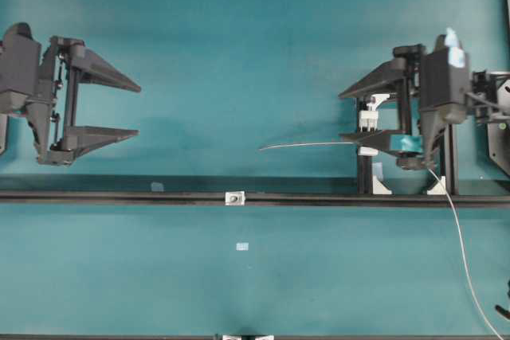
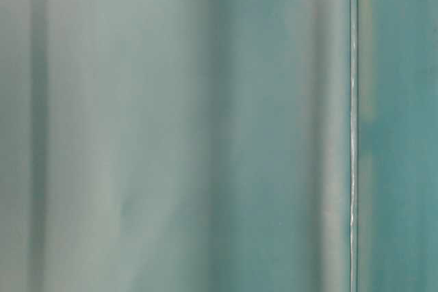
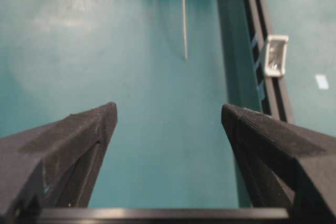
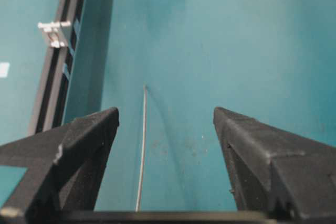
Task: Insert the wire through the hole in the metal fitting marked with a red label. (retake)
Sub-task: 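Lower the right gripper and close it on the white wire end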
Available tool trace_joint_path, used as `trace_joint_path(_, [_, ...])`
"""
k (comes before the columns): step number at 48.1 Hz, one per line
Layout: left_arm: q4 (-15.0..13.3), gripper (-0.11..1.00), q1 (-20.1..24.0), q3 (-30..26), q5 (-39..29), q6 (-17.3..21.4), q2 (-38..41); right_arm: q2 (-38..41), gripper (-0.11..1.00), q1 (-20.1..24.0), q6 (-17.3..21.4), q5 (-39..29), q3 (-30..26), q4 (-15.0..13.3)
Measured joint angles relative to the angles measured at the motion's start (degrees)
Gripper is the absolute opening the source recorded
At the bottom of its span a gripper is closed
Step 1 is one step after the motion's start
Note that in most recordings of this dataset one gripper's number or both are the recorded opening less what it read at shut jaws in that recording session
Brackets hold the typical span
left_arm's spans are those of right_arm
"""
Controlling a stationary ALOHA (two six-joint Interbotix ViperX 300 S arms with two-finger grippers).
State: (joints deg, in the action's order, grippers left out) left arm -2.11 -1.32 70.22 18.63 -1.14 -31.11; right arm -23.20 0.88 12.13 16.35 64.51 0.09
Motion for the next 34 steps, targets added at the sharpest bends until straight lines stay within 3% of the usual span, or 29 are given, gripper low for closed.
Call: trace_joint_path(34, [0.0,0.60,0.0,-2.3,0.0,-1.0,9.6,15.6,0.82,0.0,1.6,-2.6,-7.7,0.1])
